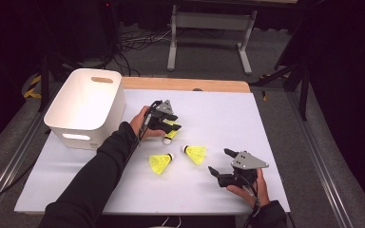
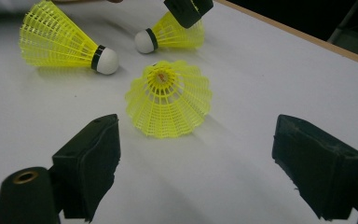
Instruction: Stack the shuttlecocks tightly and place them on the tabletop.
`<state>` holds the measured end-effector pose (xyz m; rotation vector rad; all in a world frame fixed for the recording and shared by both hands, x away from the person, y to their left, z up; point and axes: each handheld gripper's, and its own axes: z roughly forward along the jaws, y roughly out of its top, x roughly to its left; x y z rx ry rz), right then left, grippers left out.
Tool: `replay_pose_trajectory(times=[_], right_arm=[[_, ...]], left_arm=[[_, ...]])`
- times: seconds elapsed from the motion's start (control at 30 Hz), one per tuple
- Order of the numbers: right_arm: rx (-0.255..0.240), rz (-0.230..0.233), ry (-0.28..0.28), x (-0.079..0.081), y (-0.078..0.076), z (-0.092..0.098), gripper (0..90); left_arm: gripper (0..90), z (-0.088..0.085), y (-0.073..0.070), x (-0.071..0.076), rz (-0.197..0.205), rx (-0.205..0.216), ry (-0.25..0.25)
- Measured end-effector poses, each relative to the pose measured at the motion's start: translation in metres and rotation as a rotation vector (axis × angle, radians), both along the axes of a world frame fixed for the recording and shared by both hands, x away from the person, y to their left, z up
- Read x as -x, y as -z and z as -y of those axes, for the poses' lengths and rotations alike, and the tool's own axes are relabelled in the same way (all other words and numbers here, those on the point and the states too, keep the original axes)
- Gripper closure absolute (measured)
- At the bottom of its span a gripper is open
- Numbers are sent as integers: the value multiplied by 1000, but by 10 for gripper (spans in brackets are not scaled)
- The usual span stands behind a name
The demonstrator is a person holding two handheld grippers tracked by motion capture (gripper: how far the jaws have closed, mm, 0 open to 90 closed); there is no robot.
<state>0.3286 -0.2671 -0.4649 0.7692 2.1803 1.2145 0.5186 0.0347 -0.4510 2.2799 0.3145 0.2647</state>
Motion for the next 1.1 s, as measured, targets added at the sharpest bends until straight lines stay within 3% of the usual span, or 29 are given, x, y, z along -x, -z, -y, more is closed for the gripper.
replay_pose_trajectory(times=[0.4, 0.57, 0.83, 0.97, 1.1], right_arm=[[6, -7, -2, 0, 1, 0, 163], [7, -10, -1, -1, 1, 0, 168], [6, -8, 3, -1, 1, 1, 170], [-3, -7, 9, -1, 0, 2, 173], [1, -8, 9, -1, 0, 2, 173]], left_arm=[[713, -2, -6, 3, 19, -5, -9], [866, -2, -9, 4, 24, -10, 6], [899, -5, -13, 5, 38, 3, 7], [900, -6, -24, 9, 89, -20, -6], [900, -11, -31, 14, 115, -48, -17]])
